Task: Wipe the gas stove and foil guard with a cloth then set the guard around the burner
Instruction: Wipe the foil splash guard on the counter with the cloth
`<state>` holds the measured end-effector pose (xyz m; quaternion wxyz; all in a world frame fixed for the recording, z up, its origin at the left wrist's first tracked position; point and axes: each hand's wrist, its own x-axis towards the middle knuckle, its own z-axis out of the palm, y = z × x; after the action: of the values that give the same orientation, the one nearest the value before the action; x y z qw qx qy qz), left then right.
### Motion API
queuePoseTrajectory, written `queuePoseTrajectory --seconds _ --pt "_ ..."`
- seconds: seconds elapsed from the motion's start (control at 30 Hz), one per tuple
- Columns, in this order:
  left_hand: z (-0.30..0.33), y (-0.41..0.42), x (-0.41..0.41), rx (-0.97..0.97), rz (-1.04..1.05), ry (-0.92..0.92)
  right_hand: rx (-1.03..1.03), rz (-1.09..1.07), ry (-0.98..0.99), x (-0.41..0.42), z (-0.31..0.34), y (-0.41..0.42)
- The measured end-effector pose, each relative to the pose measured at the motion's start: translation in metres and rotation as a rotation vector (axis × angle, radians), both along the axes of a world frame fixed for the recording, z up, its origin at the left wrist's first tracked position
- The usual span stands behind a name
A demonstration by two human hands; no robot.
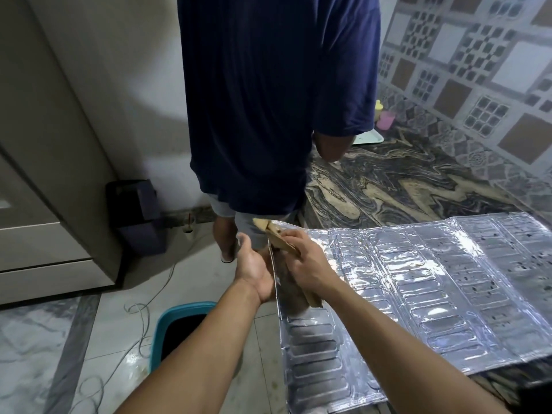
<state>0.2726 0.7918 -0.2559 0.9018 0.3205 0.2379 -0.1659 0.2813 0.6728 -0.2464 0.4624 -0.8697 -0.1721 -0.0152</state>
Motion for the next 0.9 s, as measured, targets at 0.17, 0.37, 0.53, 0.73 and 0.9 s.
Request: queuePoseTrajectory --seconds 0.17,0.37,0.53,0.73,0.9 --pt "0.001 0.001 -0.009 -0.113 -0.005 0.032 0.255 0.024 0.387 -0.007 0.017 -0.021" --pt "0.016 -0.006 -0.016 -0.173 -0.119 -0.019 -0.099 -0.126 0.165 0.013 0.015 -0.016" --pt "0.013 -0.006 -0.012 0.004 0.007 0.008 -0.156 0.149 -0.001 -0.02 0.008 -0.021" --pt "0.006 -0.004 -0.014 -0.105 -0.116 0.036 -0.019 0.061 0.531 -0.023 0.027 -0.071" --pt "0.012 -0.01 -0.012 -0.041 -0.22 -0.049 -0.196 -0.634 0.397 0.025 0.012 -0.09"
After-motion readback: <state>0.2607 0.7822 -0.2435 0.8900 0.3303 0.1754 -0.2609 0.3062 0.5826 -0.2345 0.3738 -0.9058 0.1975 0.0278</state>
